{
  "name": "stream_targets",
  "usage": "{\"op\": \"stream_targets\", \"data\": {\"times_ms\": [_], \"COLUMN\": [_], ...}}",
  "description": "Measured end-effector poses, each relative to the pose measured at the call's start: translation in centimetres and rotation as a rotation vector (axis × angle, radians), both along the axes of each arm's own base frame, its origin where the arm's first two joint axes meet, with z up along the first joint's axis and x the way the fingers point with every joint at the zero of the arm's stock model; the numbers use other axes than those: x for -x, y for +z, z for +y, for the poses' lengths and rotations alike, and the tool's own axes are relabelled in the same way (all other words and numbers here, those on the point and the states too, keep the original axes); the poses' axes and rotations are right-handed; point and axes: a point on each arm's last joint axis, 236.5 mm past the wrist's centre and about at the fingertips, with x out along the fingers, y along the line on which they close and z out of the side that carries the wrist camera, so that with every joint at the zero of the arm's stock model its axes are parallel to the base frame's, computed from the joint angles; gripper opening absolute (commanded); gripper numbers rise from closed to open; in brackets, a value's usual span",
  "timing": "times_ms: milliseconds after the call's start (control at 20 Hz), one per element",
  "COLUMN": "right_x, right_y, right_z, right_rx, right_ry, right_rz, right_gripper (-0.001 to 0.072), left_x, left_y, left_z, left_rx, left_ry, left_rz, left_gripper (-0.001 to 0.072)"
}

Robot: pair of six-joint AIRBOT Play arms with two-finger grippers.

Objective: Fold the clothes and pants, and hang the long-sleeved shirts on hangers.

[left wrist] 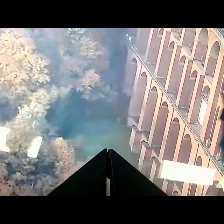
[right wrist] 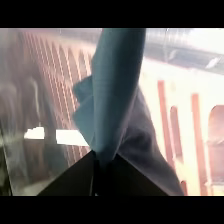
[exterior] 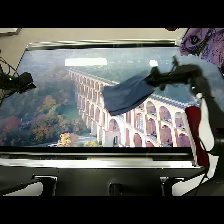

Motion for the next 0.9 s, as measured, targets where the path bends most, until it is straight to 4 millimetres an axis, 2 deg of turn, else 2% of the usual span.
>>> {"op": "stream_targets", "data": {"times_ms": [200, 400, 550, 700, 900], "right_x": [-2.0, -2.2, -1.1, 1.0, 4.6], "right_y": [4.2, 7.1, 8.5, 9.3, 10.5], "right_z": [-8.3, -17.1, -22.6, -27.3, -31.9], "right_rx": [0.06, 0.108, 0.145, 0.203, 0.291], "right_ry": [-0.172, -0.356, -0.478, -0.59, -0.734], "right_rz": [-0.052, -0.076, -0.074, -0.041, 0.021], "right_gripper": [0.003, 0.0029, 0.0029, 0.0029, 0.0029], "left_x": [0.0, 0.0, 0.0, 0.1, 0.2], "left_y": [0.0, 0.0, 0.0, 0.0, -0.1], "left_z": [0.0, 0.0, 0.0, 0.0, -0.1], "left_rx": [0.0, 0.0, 0.0, 0.0, 0.002], "left_ry": [-0.001, -0.001, -0.001, -0.001, -0.003], "left_rz": [0.003, 0.002, 0.002, 0.003, 0.01], "left_gripper": [0.002, 0.002, 0.0021, 0.0021, 0.002]}}
